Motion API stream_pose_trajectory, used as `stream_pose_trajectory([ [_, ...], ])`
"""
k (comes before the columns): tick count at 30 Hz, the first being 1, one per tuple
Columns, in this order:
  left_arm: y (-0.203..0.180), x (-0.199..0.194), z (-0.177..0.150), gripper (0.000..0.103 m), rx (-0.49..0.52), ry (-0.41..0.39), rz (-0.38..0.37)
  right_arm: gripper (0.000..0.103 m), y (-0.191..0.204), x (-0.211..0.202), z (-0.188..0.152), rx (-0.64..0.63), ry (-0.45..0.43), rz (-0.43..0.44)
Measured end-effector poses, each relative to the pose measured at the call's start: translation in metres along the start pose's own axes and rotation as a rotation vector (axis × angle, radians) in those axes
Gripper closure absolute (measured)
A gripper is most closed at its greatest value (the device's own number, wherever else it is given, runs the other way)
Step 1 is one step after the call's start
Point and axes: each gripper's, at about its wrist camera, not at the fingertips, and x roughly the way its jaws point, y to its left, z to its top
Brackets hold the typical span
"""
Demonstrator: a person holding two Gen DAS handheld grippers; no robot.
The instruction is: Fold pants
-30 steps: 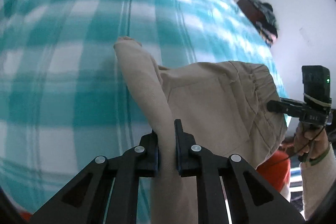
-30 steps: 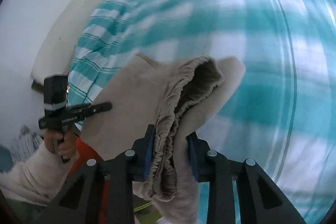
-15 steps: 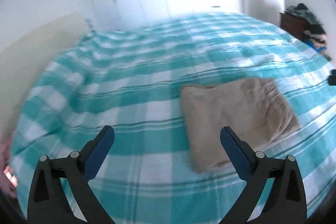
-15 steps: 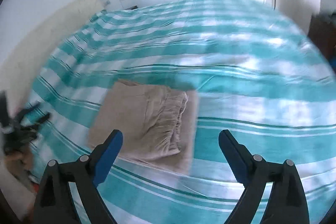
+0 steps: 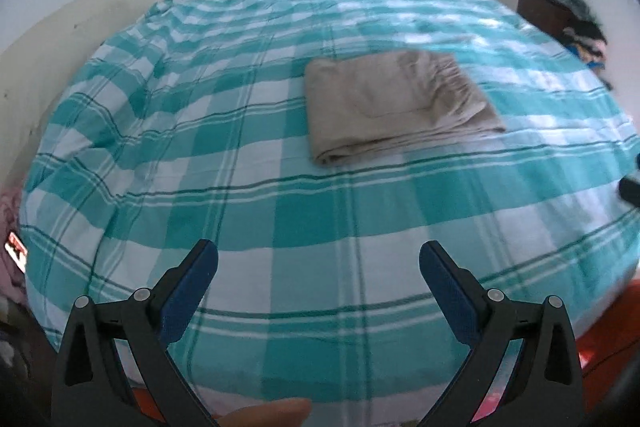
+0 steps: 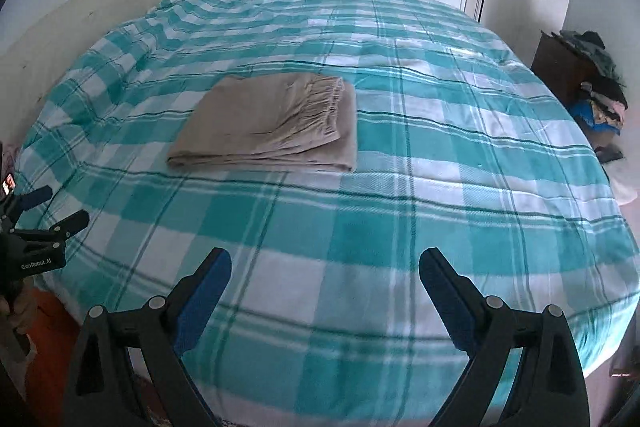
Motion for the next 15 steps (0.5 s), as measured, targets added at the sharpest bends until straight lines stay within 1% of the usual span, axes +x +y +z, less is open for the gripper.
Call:
stream_pose_trajectory([
  [3, -0.001, -0.013, 0.002, 0.002, -0.005, -0.033, -0.008, 0.009, 0.013, -0.014, -0.005, -0.03, -0.021, -0.005],
  [7, -0.004, -0.025, 0.002, 0.002, -0.005, -0.063, 0.002, 0.009, 0.024, -0.026, -0.008, -0.053, -0.037, -0.018],
  [9, -0.004, -0.028, 0.001, 0.002, -0.006, -0.063, -0.003, 0.009, 0.027, -0.029, -0.008, -0.055, -0.039, -0.012],
  [12, -0.003, -0.029, -0.002, 0.002, -0.03, -0.047, -0.036, 0.009, 0.031, -0.032, -0.008, -0.059, -0.044, -0.007],
  [14, -0.001, -0.031, -0.004, 0.002, -0.056, -0.055, -0.056, 0.009, 0.033, -0.035, -0.008, -0.06, -0.051, 0.0],
  [15, -0.002, -0.033, -0.005, 0.002, -0.059, -0.059, -0.053, 0.009, 0.034, -0.037, -0.008, -0.058, -0.056, 0.004],
])
